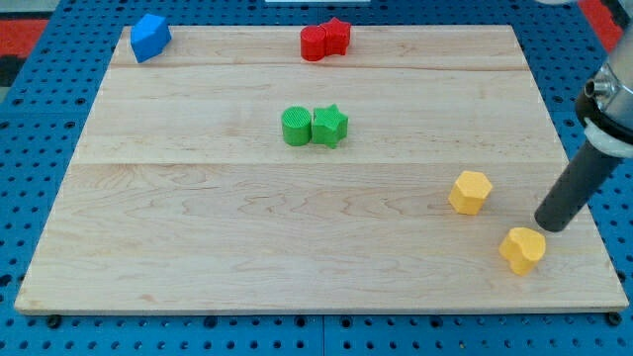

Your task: Move the yellow hexagon towards yellow heart

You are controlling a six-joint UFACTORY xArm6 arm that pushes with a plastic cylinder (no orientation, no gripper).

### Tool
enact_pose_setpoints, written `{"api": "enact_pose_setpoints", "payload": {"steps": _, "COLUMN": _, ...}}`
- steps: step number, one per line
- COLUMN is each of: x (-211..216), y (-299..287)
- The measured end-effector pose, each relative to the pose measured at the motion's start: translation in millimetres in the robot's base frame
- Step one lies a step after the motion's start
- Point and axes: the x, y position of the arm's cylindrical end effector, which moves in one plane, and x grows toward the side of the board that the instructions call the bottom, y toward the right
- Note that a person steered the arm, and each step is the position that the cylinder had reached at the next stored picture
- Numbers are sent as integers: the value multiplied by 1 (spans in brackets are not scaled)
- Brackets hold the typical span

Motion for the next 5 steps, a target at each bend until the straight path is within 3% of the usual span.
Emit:
{"api": "enact_pose_setpoints", "payload": {"steps": 4, "x": -3, "y": -129}}
{"api": "enact_pose_setpoints", "payload": {"steps": 5, "x": -28, "y": -133}}
